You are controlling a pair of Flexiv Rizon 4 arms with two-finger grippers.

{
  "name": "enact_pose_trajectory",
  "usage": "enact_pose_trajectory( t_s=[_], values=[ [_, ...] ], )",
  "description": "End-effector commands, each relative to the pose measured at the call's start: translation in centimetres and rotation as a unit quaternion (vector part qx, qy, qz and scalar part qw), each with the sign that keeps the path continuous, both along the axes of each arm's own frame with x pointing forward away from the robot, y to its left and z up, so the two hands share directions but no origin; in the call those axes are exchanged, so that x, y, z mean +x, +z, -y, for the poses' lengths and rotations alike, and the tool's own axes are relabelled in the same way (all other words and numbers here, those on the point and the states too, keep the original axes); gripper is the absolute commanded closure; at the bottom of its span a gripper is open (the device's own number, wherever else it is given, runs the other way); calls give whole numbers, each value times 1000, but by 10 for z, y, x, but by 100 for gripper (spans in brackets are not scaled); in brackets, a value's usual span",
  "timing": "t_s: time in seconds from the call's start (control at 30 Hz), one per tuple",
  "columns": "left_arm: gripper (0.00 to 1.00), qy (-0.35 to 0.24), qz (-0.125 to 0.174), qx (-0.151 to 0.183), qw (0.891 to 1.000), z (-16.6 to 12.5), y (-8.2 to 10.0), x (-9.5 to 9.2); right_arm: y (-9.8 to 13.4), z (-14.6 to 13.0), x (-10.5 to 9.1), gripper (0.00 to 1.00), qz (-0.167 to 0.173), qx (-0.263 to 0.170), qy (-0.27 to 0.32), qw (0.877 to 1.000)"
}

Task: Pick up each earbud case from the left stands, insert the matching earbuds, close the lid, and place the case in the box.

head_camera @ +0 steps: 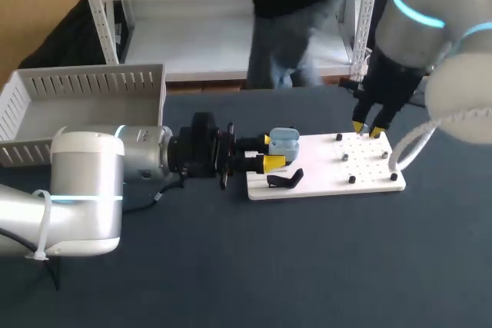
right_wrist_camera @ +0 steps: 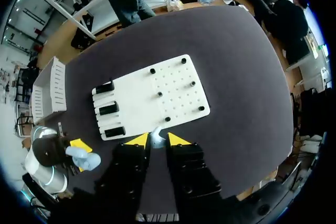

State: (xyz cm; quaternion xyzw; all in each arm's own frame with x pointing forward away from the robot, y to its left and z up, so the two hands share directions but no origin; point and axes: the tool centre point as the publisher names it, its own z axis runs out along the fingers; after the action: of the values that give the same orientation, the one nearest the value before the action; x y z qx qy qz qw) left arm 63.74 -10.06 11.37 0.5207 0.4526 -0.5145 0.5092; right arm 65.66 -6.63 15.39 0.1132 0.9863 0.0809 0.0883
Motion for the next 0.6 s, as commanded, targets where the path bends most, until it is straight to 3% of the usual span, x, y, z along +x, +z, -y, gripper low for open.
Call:
enact_pose_trajectory(
  t_s=[0.03, 0.17, 0.33, 0.6],
  values=[
    [100, 0, 1, -1, 1000, 0, -1, 1, 58, -4, -25, 100, -17, 10, 49, 999],
    [100, 0, 1, -1, 1000, 0, -1, 1, 78, -24, -44, 100, -12, 24, 124, 992],
    [100, 0, 1, -1, 1000, 0, -1, 1, 81, -47, -59, 100, -27, 41, 219, 974],
    [100, 0, 1, -1, 1000, 0, -1, 1, 80, -76, -69, 100, -18, 25, 274, 961]
  ],
)
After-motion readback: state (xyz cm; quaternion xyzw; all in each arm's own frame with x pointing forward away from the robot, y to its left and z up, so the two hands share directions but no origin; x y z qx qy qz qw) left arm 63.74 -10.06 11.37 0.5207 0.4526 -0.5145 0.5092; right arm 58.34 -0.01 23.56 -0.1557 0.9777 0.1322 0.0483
